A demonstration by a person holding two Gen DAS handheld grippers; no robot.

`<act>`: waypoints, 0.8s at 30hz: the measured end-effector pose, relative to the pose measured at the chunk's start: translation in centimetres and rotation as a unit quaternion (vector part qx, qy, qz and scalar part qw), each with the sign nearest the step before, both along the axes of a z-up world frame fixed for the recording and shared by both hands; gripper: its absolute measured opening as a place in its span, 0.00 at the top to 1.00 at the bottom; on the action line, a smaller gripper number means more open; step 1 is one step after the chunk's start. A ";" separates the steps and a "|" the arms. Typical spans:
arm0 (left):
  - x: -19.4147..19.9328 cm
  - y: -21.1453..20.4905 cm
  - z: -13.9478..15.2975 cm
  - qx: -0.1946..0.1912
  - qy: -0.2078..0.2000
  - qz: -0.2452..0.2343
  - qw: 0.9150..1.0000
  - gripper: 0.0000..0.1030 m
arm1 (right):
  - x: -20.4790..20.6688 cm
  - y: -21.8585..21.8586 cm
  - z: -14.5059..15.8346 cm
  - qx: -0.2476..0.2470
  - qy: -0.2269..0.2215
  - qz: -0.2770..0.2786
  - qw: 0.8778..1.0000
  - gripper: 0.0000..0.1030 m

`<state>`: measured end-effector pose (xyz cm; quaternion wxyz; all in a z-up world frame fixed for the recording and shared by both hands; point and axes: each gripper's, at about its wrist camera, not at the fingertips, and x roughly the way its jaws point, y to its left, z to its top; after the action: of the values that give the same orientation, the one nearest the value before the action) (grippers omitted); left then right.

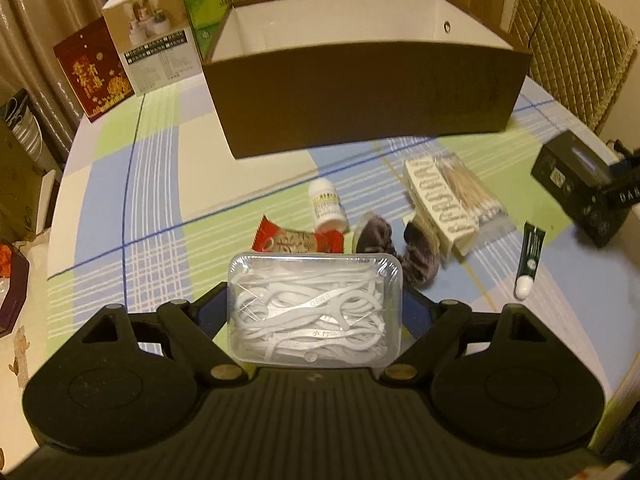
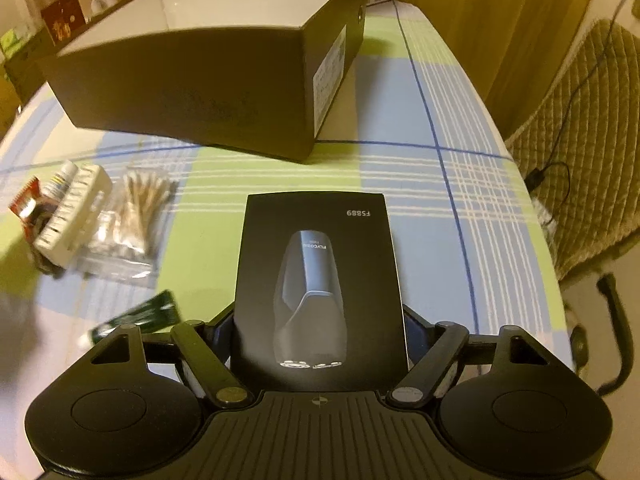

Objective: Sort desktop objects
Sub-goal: 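Carry the FLYCO box and floss-pick box with both tools into the brown box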

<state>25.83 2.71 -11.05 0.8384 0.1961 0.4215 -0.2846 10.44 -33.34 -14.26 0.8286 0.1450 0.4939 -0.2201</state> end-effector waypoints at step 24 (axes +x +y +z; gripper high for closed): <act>7.1 -5.6 9.9 -0.086 -0.068 -0.052 0.993 0.18 | 7.6 -0.7 13.1 0.012 -0.155 0.044 0.987 0.26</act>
<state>32.96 -2.87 -1.12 0.8631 0.1638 0.3266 -0.3487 18.01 -34.03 -1.14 0.9020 0.1658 0.3683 -0.1524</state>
